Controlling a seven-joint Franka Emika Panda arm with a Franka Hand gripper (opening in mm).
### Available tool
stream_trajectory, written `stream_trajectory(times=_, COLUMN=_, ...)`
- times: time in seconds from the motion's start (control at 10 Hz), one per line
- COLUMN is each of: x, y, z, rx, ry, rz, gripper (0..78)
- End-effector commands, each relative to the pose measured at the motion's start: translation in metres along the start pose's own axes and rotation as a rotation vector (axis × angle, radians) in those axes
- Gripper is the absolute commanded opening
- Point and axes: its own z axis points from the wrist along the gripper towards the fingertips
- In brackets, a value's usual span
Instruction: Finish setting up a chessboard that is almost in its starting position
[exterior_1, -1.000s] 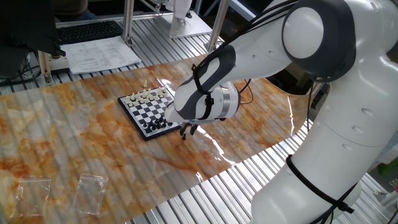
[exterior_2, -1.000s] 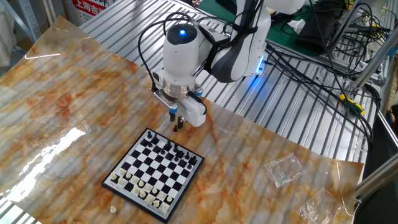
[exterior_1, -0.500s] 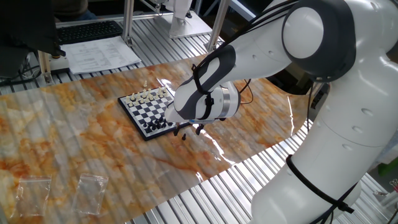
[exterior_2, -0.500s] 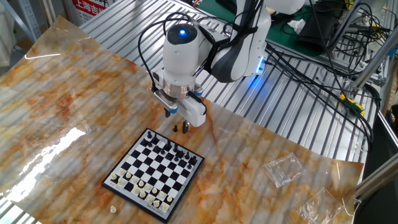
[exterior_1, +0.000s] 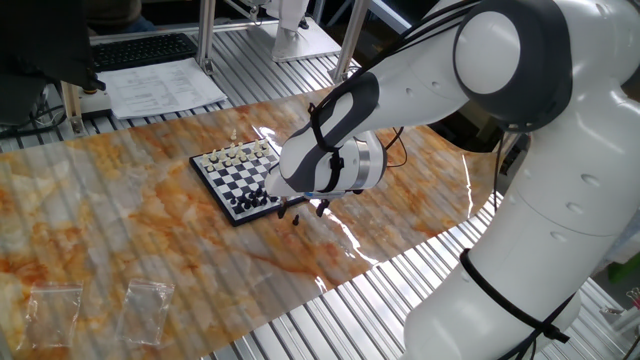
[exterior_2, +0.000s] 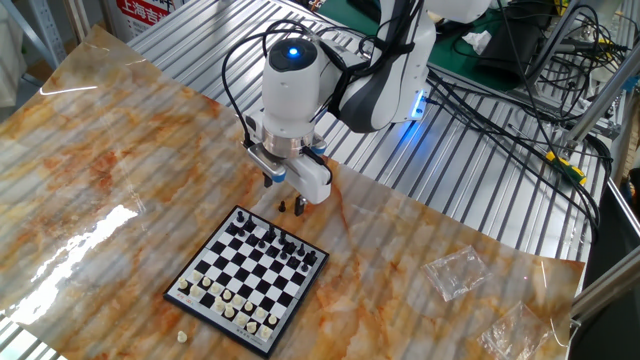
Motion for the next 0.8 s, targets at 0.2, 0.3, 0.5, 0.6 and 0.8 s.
stream_trajectory(times=0.2, x=-0.0006, y=-0.0004, z=0.0062, rx=0.000, ry=-0.009, rz=0.011, gripper=77.5)
stream_trajectory(times=0.3, x=-0.0006, y=-0.0004, z=0.0062, rx=0.001, ry=-0.009, rz=0.012, gripper=77.5)
stream_trajectory(times=0.5, x=-0.0006, y=-0.0004, z=0.0064, rx=0.001, ry=-0.008, rz=0.009, gripper=77.5)
stream_trajectory(times=0.6, x=-0.0006, y=-0.0004, z=0.0070, rx=0.001, ry=-0.008, rz=0.010, gripper=77.5)
stream_trajectory(times=0.8, x=-0.0006, y=-0.0005, z=0.0075, rx=0.002, ry=-0.009, rz=0.007, gripper=77.5)
